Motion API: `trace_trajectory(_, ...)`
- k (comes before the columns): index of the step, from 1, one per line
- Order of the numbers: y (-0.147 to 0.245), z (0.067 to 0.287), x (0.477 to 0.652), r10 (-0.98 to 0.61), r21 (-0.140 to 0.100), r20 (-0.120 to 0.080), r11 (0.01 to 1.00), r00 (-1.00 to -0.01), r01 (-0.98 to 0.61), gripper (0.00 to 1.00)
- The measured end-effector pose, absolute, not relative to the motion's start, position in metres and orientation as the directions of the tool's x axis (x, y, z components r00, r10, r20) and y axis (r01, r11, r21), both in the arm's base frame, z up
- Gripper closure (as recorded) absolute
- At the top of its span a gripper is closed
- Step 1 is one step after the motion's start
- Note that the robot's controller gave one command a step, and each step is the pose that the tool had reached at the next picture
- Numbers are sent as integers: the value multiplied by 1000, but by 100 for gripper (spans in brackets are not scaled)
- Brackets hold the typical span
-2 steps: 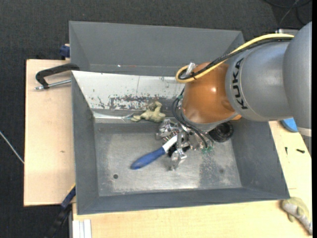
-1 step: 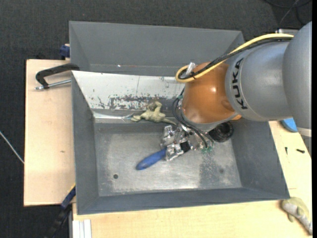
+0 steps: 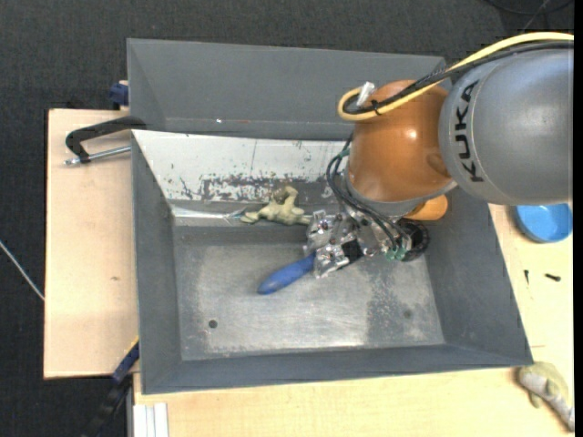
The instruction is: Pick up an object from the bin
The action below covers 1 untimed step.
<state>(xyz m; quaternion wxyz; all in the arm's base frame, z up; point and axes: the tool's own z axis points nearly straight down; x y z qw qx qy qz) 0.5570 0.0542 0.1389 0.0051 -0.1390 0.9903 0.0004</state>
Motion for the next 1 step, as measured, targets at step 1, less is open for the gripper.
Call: trace_trajectory(1, 56, 202, 559, -275, -1, -12, 961, -961, -275, 100)
